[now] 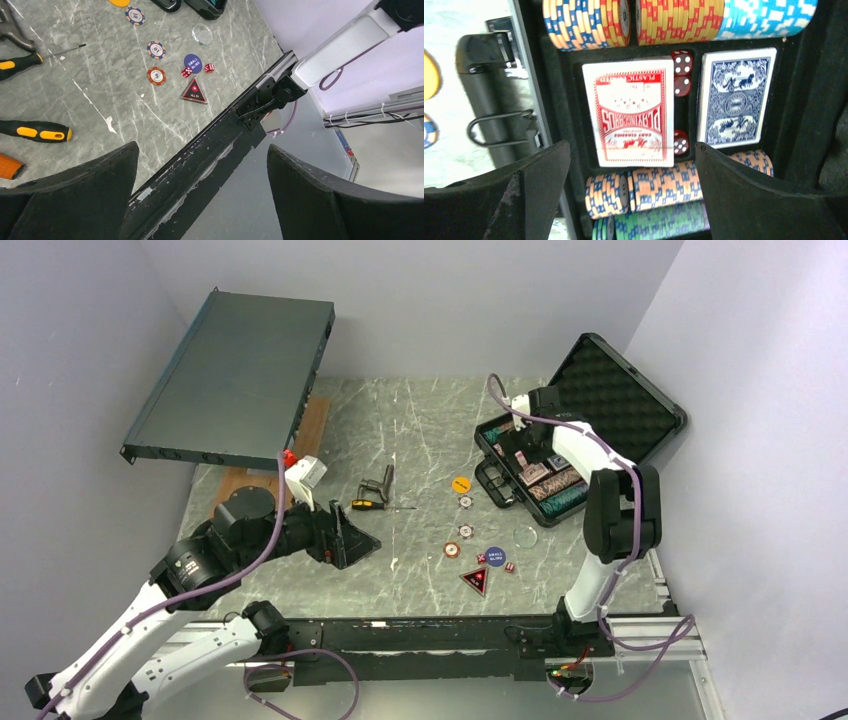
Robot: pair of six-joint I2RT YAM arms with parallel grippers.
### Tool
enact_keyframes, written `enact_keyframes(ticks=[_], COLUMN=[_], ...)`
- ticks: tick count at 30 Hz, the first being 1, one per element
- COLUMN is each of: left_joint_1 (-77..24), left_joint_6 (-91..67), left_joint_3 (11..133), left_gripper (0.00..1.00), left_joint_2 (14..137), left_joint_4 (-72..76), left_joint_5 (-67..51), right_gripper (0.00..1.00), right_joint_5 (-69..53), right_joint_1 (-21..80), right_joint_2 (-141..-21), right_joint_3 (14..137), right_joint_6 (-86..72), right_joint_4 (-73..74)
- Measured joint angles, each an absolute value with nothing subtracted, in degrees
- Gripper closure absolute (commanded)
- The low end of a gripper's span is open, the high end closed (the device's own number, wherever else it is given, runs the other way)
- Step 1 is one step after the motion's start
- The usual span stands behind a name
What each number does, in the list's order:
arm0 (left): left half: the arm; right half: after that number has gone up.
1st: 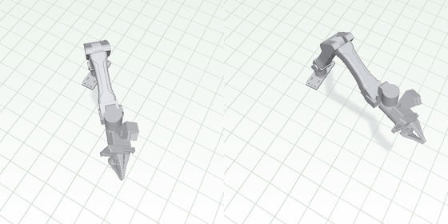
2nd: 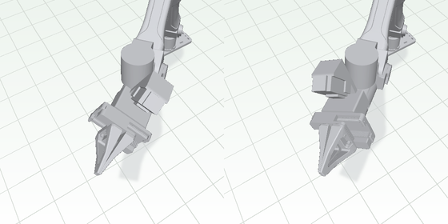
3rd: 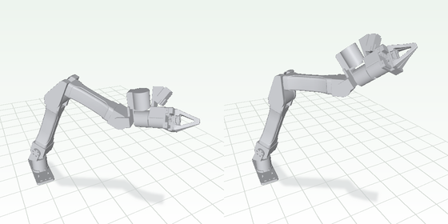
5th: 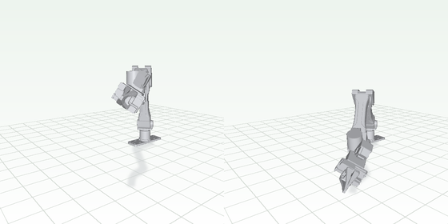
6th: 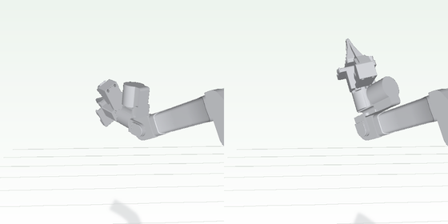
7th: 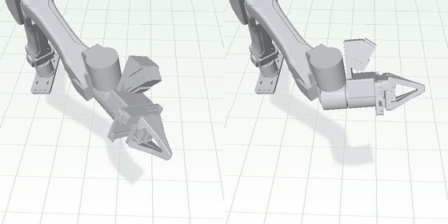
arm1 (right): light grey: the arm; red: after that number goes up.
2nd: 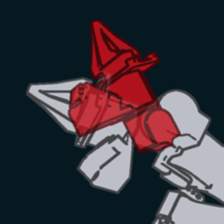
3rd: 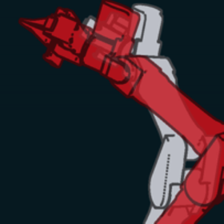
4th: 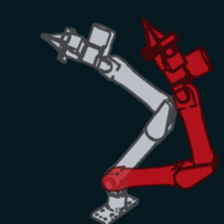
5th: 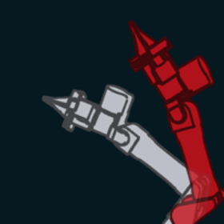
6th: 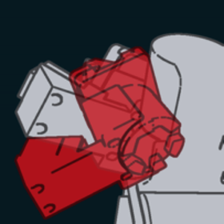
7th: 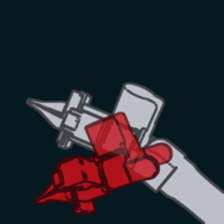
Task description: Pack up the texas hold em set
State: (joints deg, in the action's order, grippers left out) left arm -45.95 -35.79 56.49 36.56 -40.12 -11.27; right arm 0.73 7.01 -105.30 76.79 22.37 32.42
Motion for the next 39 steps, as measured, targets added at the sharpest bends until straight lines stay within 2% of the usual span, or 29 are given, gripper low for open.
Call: enact_keyframes(ticks=[1, 2, 4, 5, 6, 9, 17, 25, 29, 32, 33, 36, 39], left_joint_1=[-45.95, -45.95, -45.95, -45.95, -45.95, -45.95, -45.95, -45.95, -45.95, -45.95, -45.95, -45.95, -45.95], left_joint_6=[-35.79, -35.79, -35.79, -35.81, -35.81, -35.81, -37.01, -37.89, -38.65, -38.7, -38.7, -38.7, -38.68], left_joint_3=[56.49, 56.49, 56.49, 56.49, 56.49, 56.49, 56.53, 56.71, 56.71, 56.71, 56.71, 56.71, 56.71], left_gripper=[0.01, 0.0, 0.01, 0.01, 0.0, 0.01, 0.01, 0.01, 0.01, 0.01, 0.0, 0.01, 0.01], left_joint_2=[36.69, 36.86, 37.17, 37.39, 37.56, 38.48, 40.84, 41.23, 41.25, 41.25, 41.25, 41.25, 41.25], left_joint_4=[-40.12, -40.14, -40.14, -40.12, -40.12, -40.1, -40.05, -39.64, -39.22, -38.81, -38.79, -38.79, -38.79], left_joint_5=[-11.35, -11.4, -11.51, -11.57, -11.64, -11.79, -12.21, -12.23, -12.45, -12.58, -12.6, -12.62, -12.62], right_gripper=[0.13, 0.24, 0.57, 0.67, 0.71, 0.71, 0.61, 0.58, 0.48, 0.5, 0.49, 0.33, 0.31], right_joint_5=[0.47, 0.3, 0.4, 0.84, 1.45, 3.97, 8.93, 5.76, 2.59, 2.48, 2.63, 2.37, 0.49], right_joint_1=[6.98, 6.87, 6.68, 6.48, 6.09, 4.4, 3.22, 4.36, 5.15, 5.39, 5.39, 5.15, 4.27], right_joint_2=[-104.12, -102.78, -100.64, -100.07, -99.83, -100.25, -106.0, -107.09, -105.93, -105.84, -105.84, -105.84, -105.73], right_joint_3=[76.25, 75.66, 74.67, 74.48, 74.5, 74.5, 76.09, 74.98, 72.25, 72.14, 72.16, 72.53, 73.34], right_joint_6=[21.61, 20.62, 18.55, 17.54, 16.4, 13.72, 13.04, 12.8, 12.36, 11.77, 11.31, 9.17, 7.03], right_joint_4=[32.4, 32.4, 31.9, 31.4, 30.68, 28.73, 26.98, 24.64, 23.24, 23.09, 23.11, 23.31, 23.44])
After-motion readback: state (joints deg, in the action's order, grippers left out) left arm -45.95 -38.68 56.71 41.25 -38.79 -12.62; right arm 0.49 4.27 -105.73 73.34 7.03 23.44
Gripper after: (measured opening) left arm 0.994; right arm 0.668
